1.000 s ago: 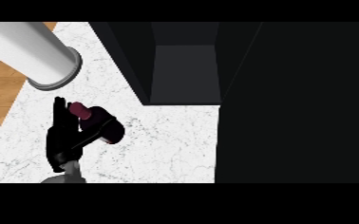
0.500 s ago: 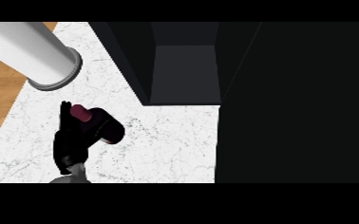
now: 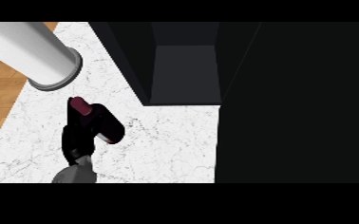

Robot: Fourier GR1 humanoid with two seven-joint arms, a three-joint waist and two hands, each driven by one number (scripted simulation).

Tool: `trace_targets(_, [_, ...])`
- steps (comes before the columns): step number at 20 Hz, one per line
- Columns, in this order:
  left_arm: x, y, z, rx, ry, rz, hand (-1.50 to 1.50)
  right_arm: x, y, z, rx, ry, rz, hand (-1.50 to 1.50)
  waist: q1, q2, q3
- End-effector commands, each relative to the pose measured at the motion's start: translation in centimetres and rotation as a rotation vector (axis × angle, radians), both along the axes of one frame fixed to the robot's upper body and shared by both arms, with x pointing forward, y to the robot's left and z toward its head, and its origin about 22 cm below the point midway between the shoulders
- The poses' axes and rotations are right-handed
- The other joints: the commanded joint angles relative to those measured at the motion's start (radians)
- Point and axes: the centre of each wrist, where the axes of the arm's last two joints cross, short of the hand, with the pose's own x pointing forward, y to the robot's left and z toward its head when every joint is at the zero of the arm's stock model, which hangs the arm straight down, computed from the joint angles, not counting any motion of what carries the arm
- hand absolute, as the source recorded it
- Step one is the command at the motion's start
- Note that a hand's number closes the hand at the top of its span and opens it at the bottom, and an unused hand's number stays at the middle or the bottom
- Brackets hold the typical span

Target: Pick up the wine, place it into the cabinet and close the cabinet

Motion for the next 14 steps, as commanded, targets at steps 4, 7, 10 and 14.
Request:
trace_targets(4, [1.2, 1.4, -1.1, -0.048, 0.0, 0.0, -1.5, -2.7, -0.9, 0.4, 0.042, -0.061, 0.031, -1.5, -0.002, 0.005, -0.004])
trace_targets(7, [1.0, -0.9, -1.1, -0.085, -0.047, -0.047, 1.5, -3.0, 0.0, 1.5, 0.024, -0.039, 0.056, -1.5, 0.0, 0.004, -0.005])
trace_targets(10, [2.2, -0.1, -1.2, -0.045, -0.053, -0.115, 1.5, -3.0, -0.2, 1.6, 0.048, -0.055, 0.049, -1.5, -0.004, 0.005, -0.005])
trace_targets(14, [-0.1, -1.9, -1.7, 0.014, -0.029, -0.172, 1.5, -2.0, -1.3, 0.7, 0.043, -0.045, 0.03, -1.5, 0.002, 0.003, -0.004])
